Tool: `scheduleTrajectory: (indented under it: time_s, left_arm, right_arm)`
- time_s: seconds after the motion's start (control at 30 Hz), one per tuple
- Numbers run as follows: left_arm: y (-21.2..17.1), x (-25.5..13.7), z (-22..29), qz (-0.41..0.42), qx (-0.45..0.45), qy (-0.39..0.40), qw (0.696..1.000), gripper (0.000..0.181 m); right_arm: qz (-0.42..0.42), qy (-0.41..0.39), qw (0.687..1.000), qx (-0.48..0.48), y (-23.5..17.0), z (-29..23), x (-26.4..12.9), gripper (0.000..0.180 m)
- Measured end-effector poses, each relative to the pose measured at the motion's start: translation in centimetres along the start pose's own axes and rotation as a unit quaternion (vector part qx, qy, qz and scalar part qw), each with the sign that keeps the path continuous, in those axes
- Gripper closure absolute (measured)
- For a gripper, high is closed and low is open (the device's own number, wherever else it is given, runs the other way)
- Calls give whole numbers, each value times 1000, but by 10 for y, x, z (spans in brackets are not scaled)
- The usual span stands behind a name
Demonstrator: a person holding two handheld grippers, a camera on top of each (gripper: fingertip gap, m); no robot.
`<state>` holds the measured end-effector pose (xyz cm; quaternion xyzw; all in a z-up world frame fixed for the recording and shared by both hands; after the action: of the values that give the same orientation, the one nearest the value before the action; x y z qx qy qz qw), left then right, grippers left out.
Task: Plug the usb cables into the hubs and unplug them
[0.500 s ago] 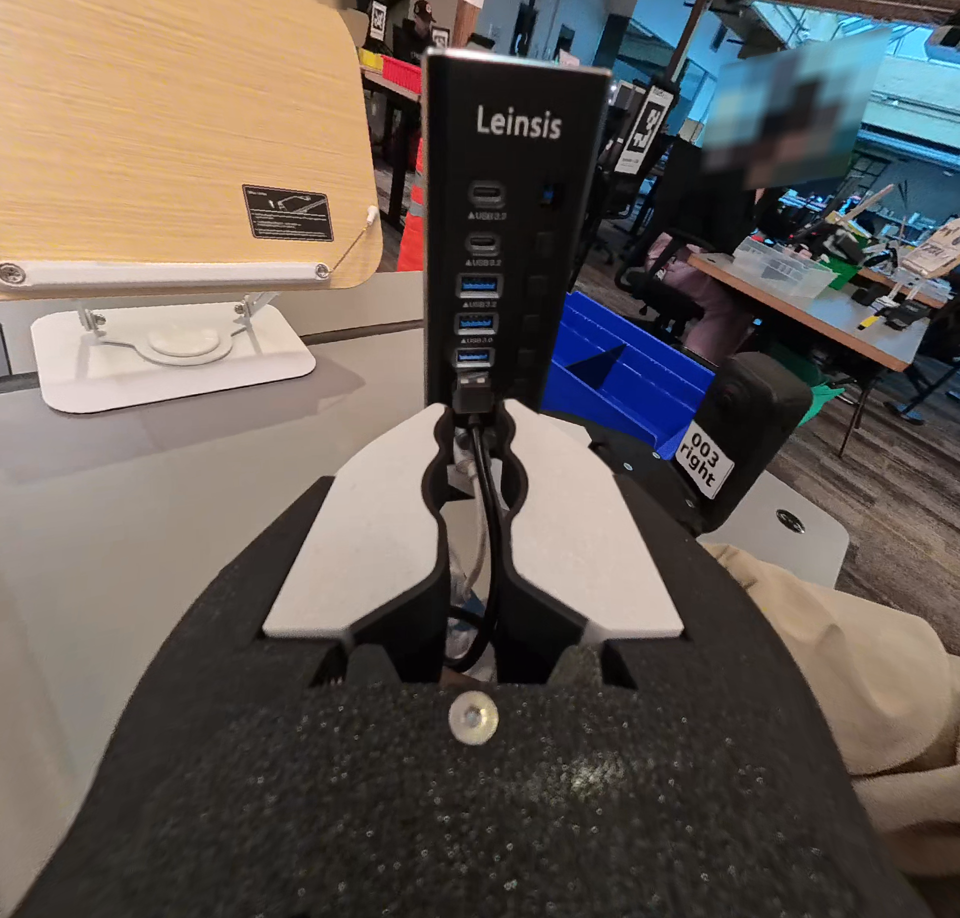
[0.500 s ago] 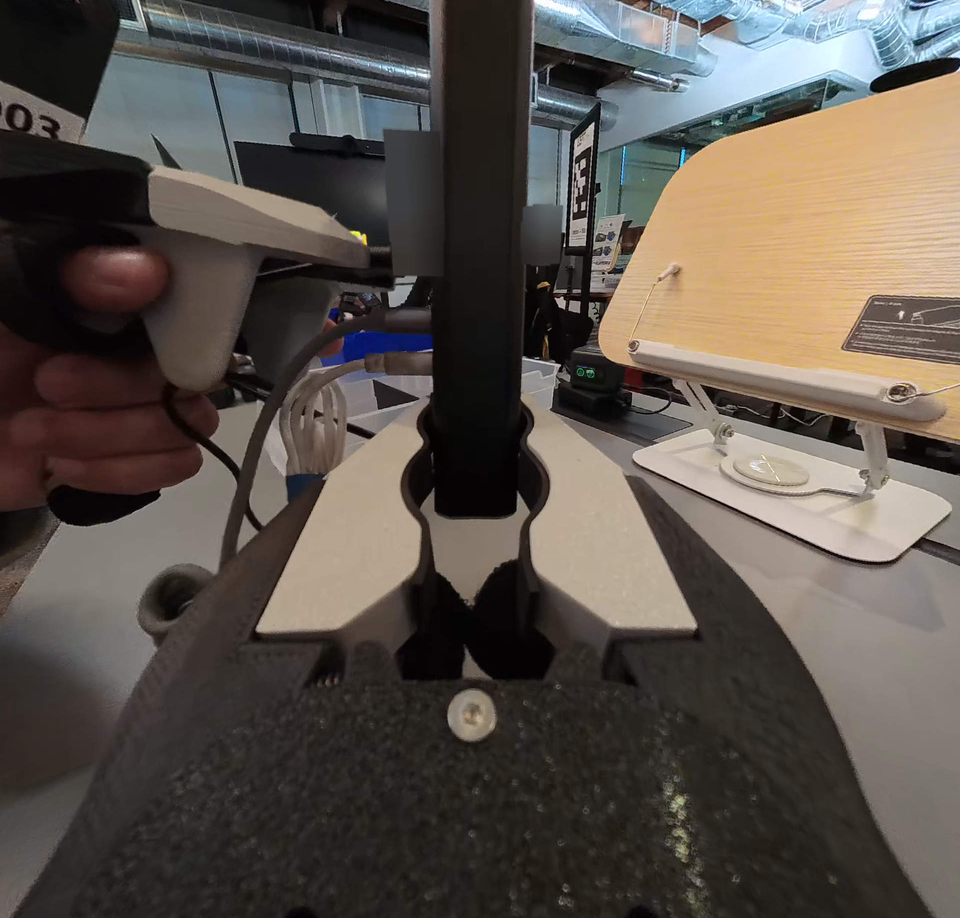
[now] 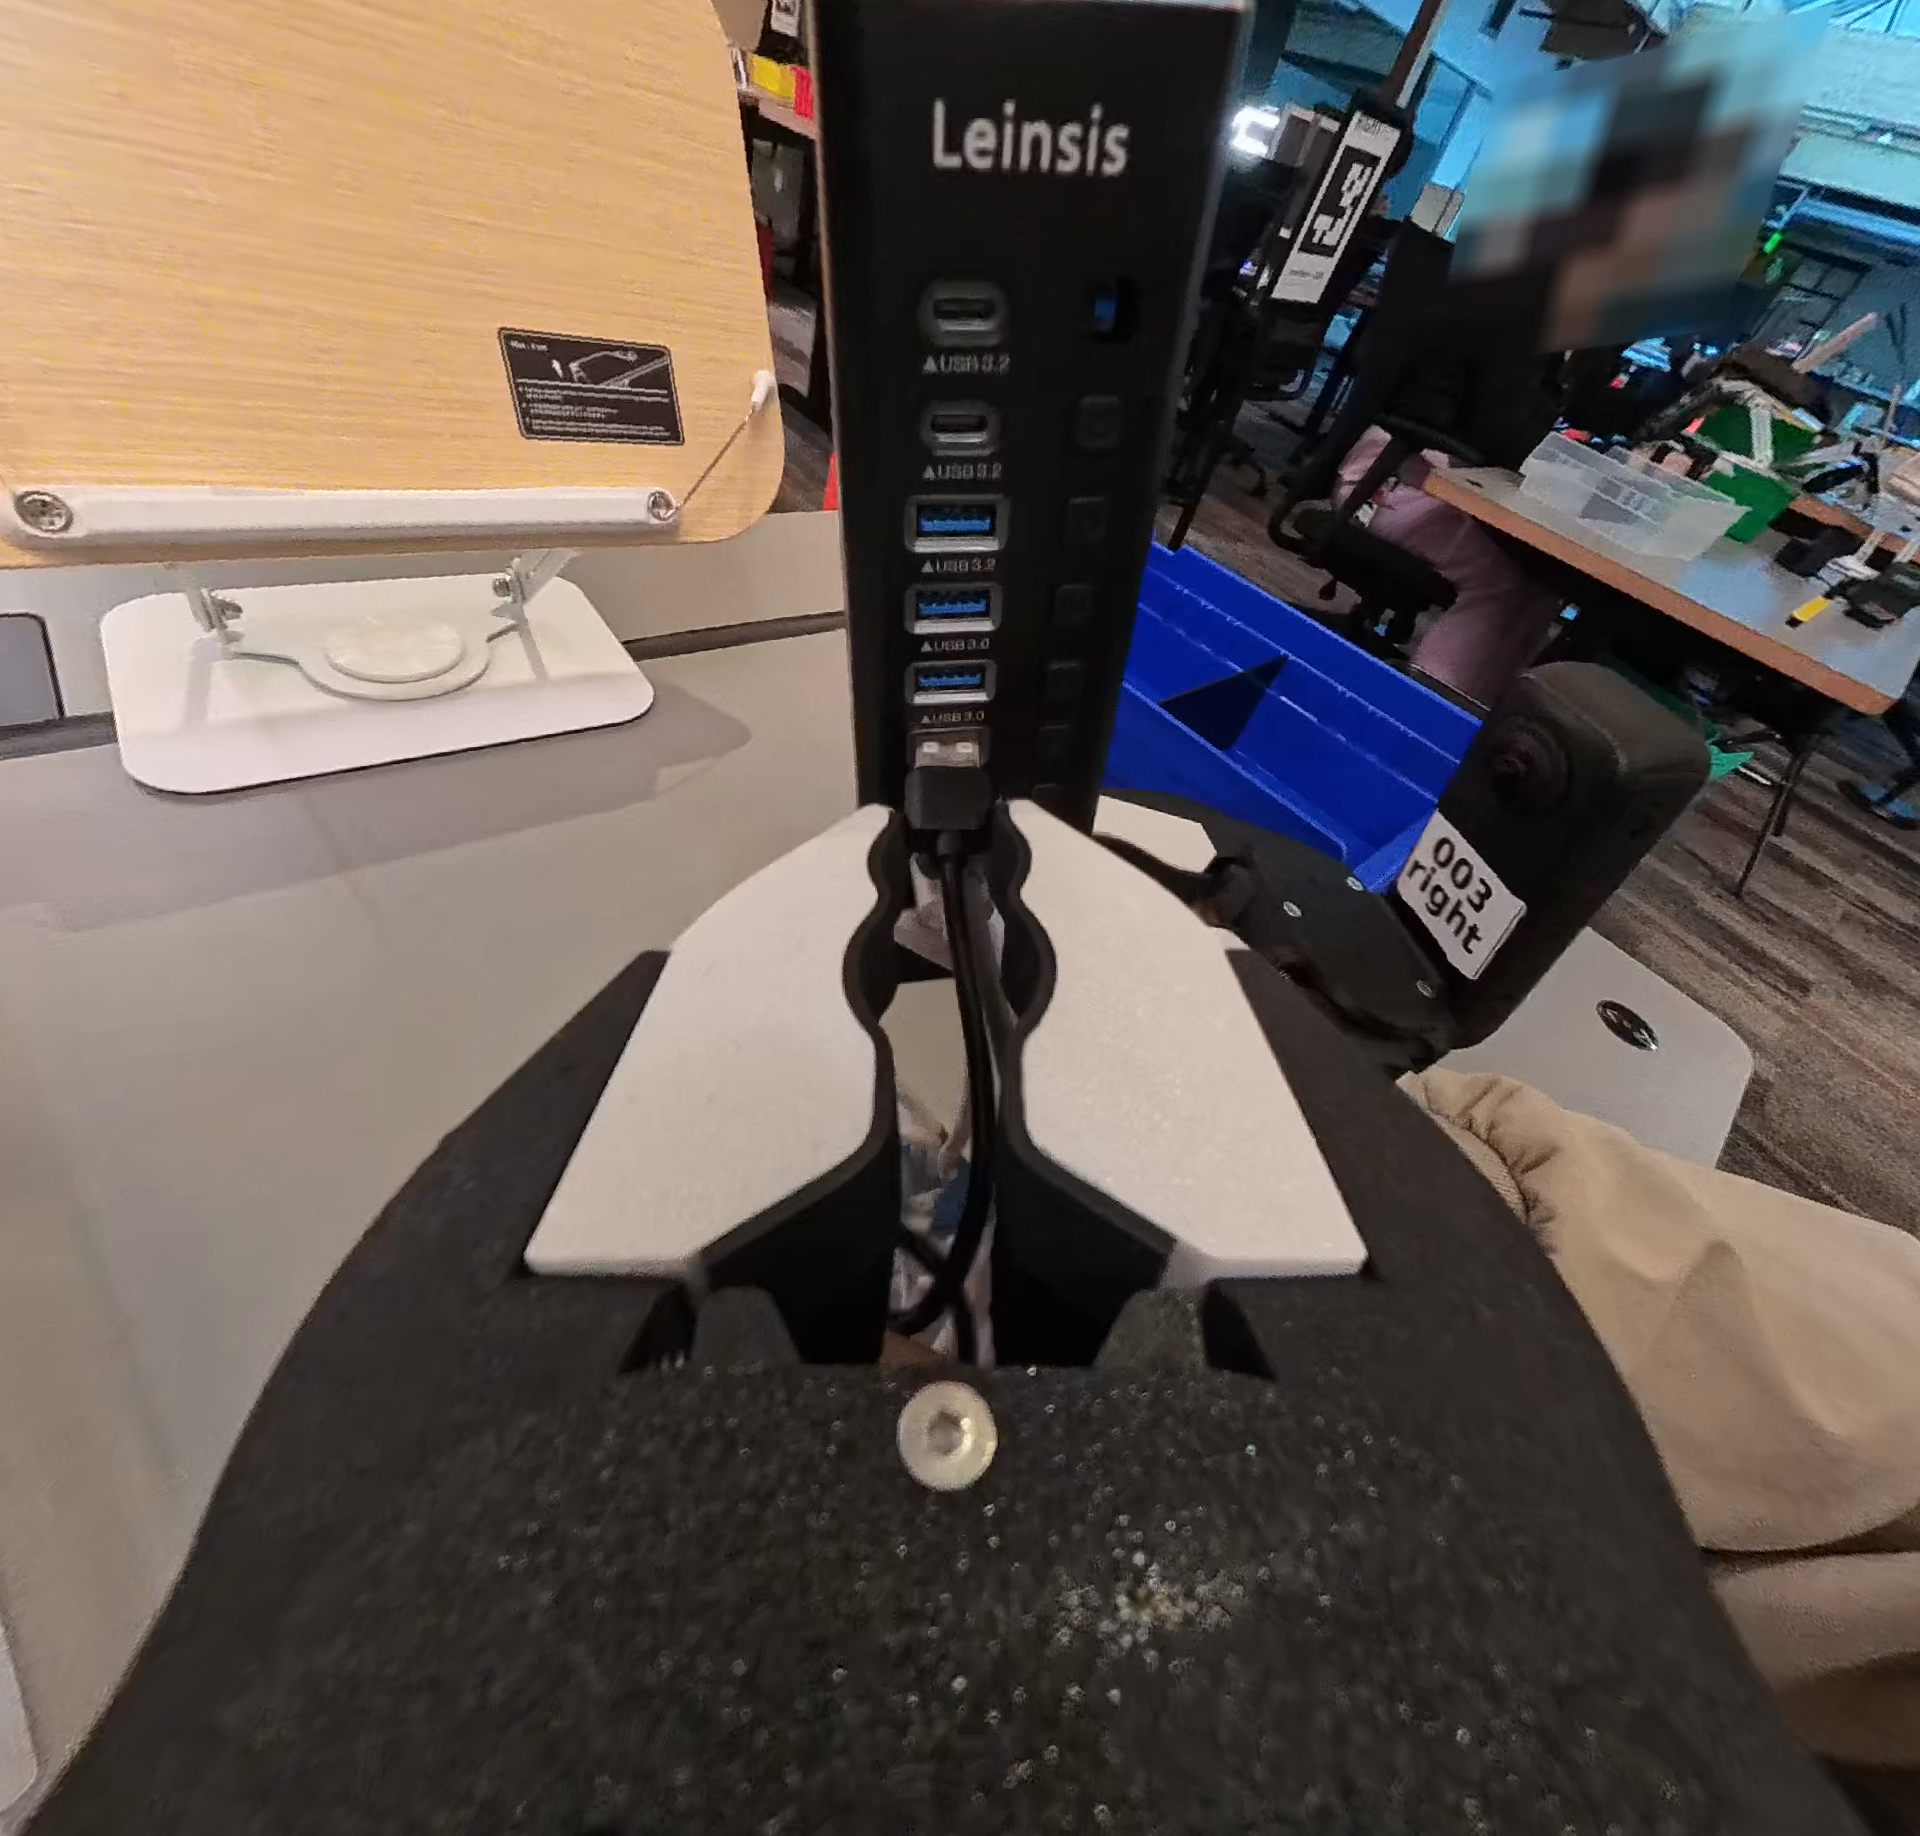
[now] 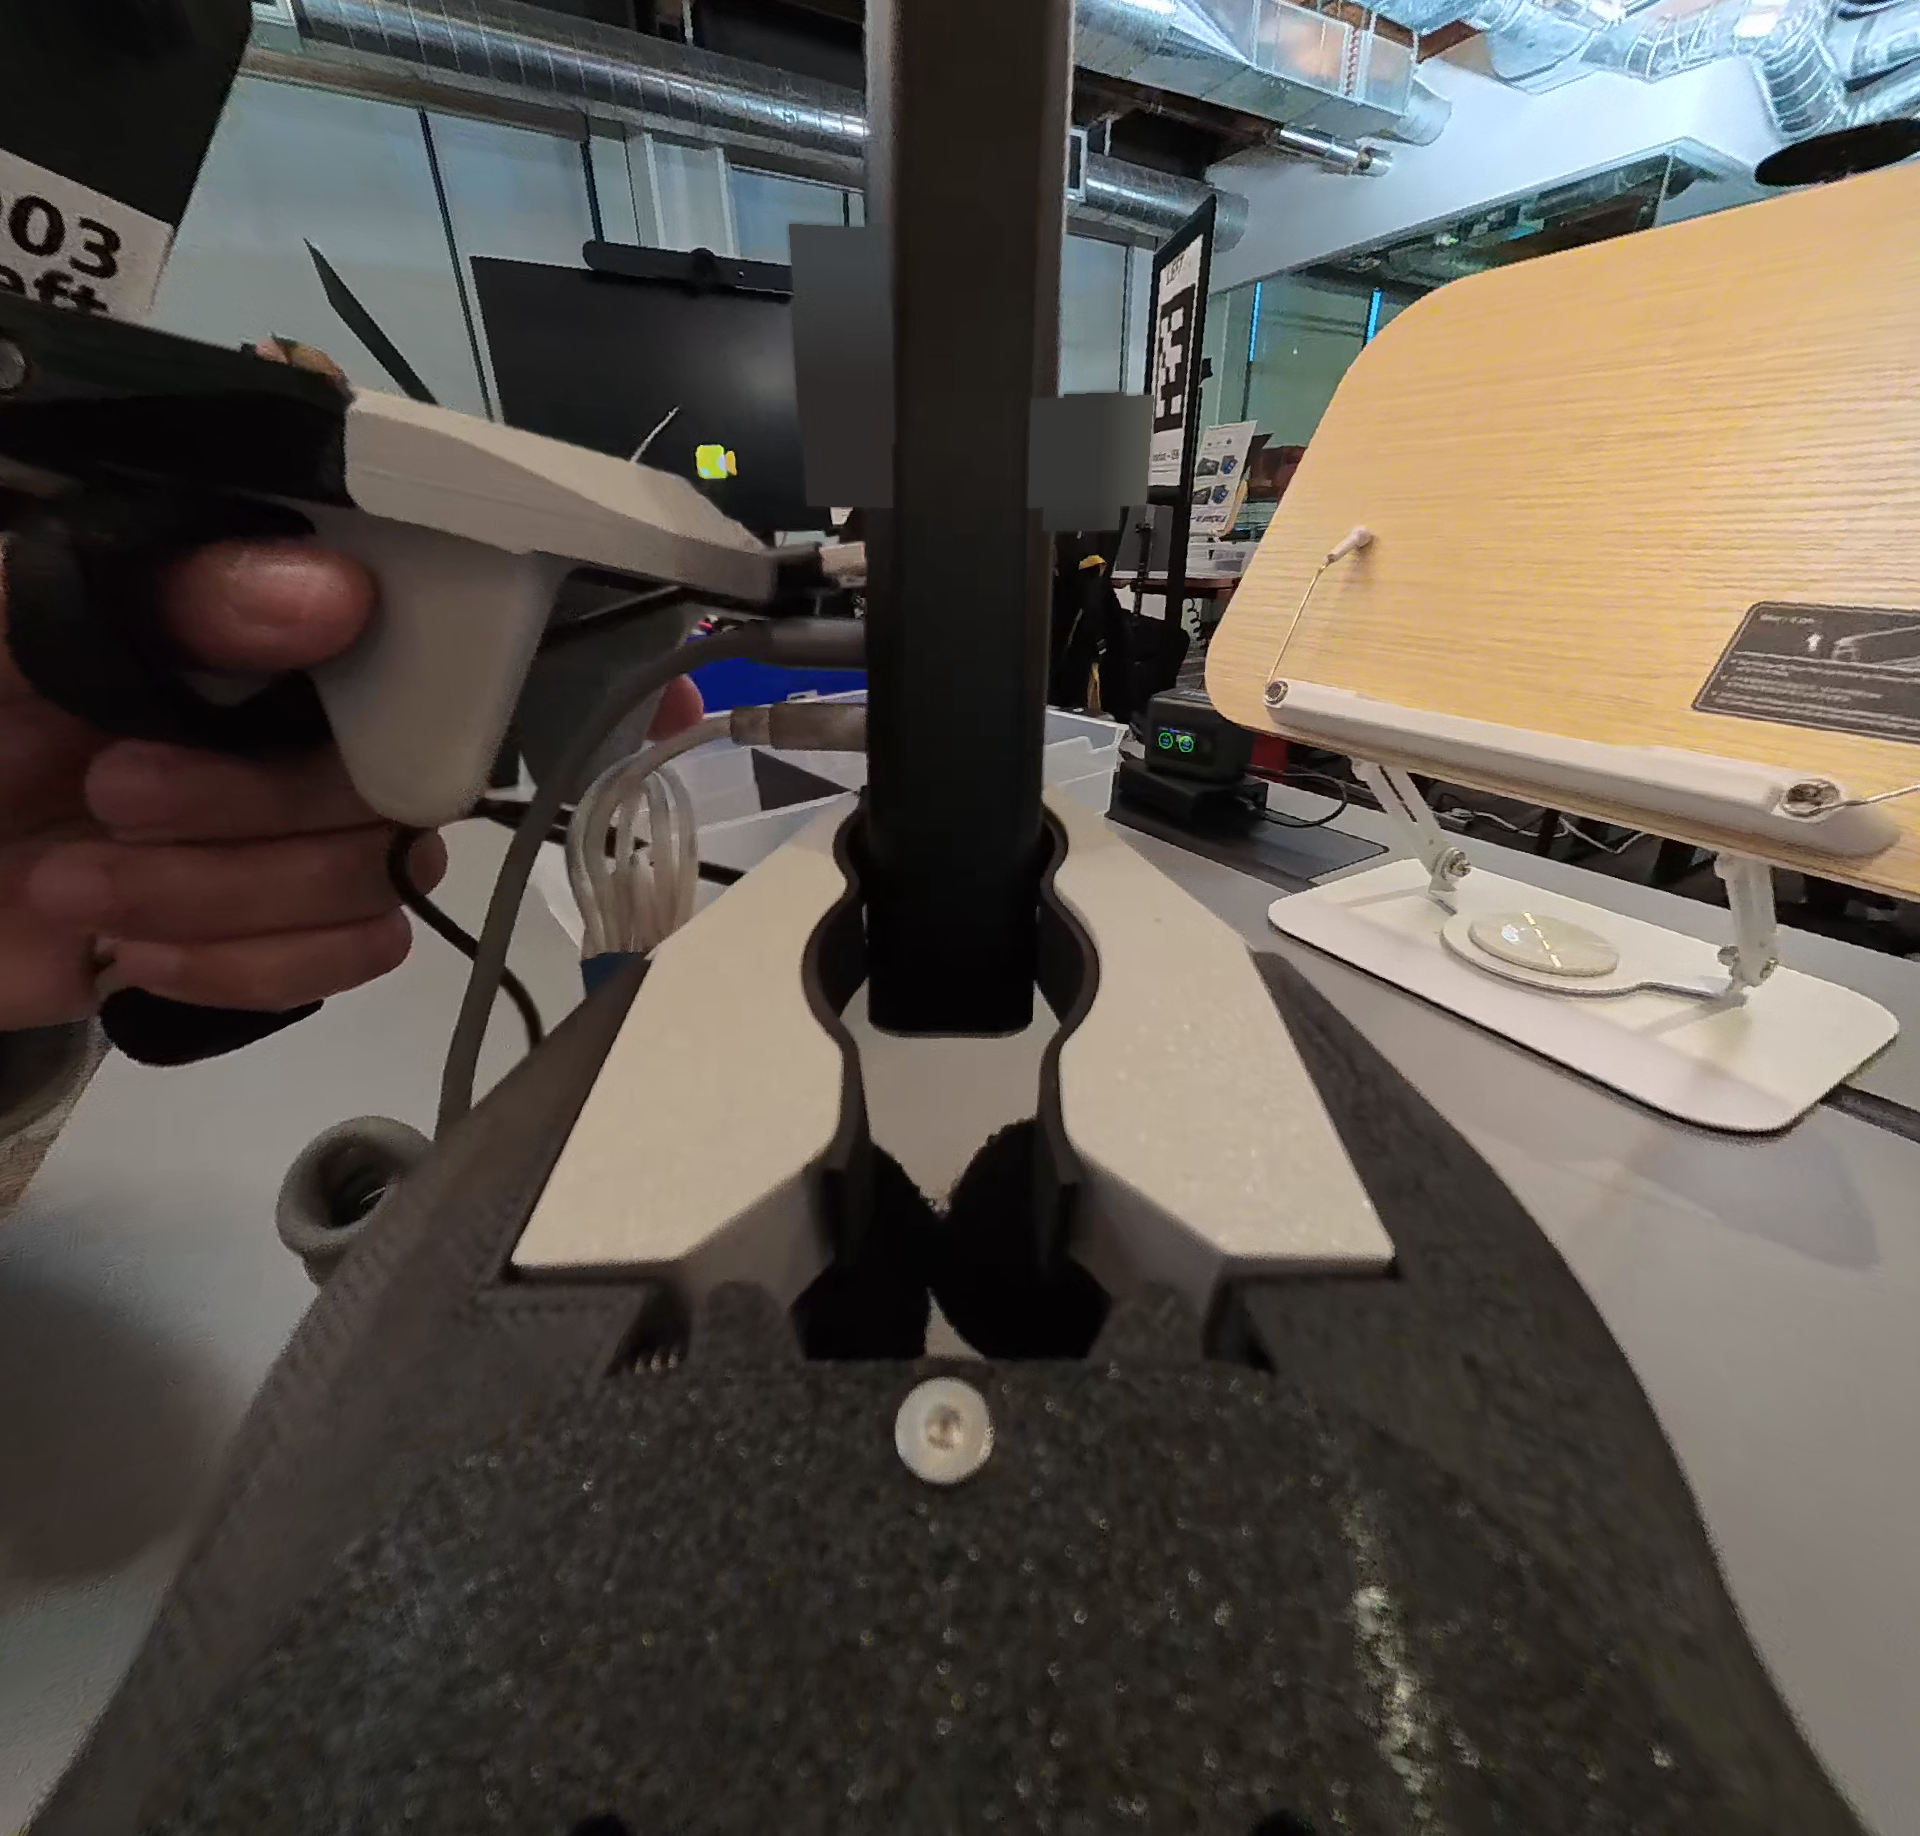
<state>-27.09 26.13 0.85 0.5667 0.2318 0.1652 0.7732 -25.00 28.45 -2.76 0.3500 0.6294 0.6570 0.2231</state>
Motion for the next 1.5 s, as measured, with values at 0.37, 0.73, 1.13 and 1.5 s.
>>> scheduleTrajectory:
  time_s: [0.37,0.73,1.13,1.5]
  left_arm:
    - [4,-1,6,3,-35,-50,998,166]
    - [2,-2,-1,-23,-20,-69,997,166]
    - [11,-9,1,21,29,-41,999,151]
    - [-130,-83,-16,-57,53,12,997,150]
  right_arm:
    - [-6,-30,996,-88,10,1,-5,152]
    - [-40,-30,991,-124,3,-4,-2,152]
    - [-42,-34,998,-24,3,4,0,153]
    - [-77,-106,991,25,29,64,-32,153]
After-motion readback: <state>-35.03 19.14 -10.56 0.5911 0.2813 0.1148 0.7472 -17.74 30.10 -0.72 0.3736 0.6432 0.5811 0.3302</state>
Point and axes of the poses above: each gripper's, where its closed fingertips meet, x out along the fingers, y out of its top, z = x × y across the jaws, the point moved 1 cm from there along -x, back along the fingers, and after that the axes turned 3 degrees about -y, right-handed, at the moved point
